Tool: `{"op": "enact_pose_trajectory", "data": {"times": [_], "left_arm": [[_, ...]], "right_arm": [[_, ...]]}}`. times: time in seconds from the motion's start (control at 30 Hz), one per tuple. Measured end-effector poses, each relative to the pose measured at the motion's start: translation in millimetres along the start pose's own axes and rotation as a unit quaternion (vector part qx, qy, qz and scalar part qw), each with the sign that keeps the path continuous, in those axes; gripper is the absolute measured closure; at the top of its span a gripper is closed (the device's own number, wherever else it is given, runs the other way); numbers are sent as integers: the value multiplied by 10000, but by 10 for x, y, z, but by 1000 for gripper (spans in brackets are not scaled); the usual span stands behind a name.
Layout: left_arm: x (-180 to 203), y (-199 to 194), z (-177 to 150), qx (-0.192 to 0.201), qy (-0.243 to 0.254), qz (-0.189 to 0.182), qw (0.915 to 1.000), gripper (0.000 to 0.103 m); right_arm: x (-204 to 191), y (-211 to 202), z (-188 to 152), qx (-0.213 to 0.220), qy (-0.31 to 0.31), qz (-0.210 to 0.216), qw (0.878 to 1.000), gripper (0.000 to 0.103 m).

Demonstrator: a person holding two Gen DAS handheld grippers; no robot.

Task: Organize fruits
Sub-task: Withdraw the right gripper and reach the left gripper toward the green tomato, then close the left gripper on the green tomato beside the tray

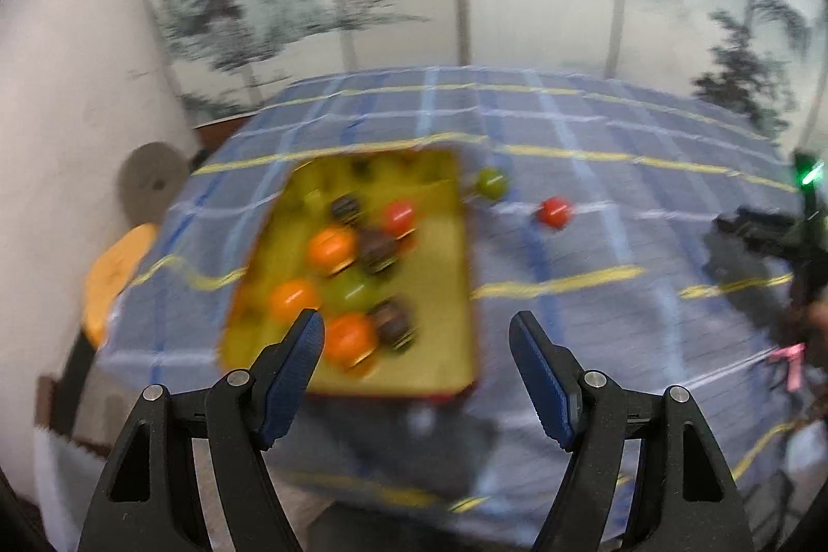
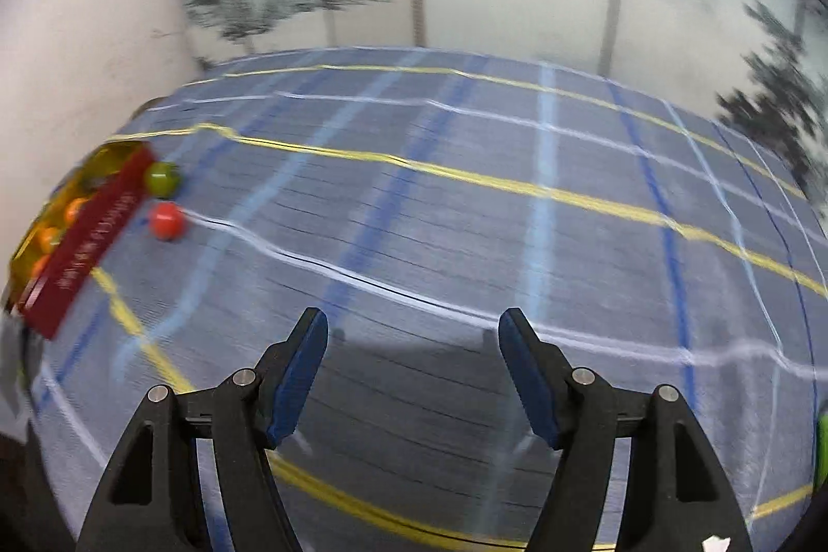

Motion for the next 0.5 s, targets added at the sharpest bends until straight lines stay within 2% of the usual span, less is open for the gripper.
{"op": "enact_pose_trajectory", "data": {"times": [0.13, 0.2, 0.27, 0.33, 0.4, 0.47, 0.5], "left_arm": [[445, 213, 468, -78, 412, -932, 9948, 30], [624, 369, 684, -61, 889, -1016, 9908, 33], [819, 549, 839, -135, 1611, -1254, 9788, 33], [922, 759, 932, -314, 2237, -1499, 9626, 35], [952, 985, 1030, -434, 2781, -1384, 9495, 37], [968, 1223, 1104, -655, 3182, -1364, 9359, 49], [961, 1298, 1099, -771, 3263, -1434, 9312, 51]], "right_arm": [[309, 41, -126, -34, 354, -22, 9994, 37], [369, 20, -133, 39, 501, 137, 9986, 37], [378, -36, -109, 201, 517, 216, 9982, 32], [333, -43, -116, 244, 490, 241, 9982, 30], [287, -62, -107, 290, 413, 320, 9982, 27], [277, -77, -99, 340, 430, 383, 9978, 24], [283, -86, -96, 362, 478, 436, 9973, 23]]}}
Point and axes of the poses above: each gripper's, at about its wrist camera, not at the fingertips, and y roughly the way its jaws point, x to its right, z to its top, the point moved 8 cm from there along y, roughly the way its jaws point, and after that the axes turned 1 degree about z, right-handed, at the moved point
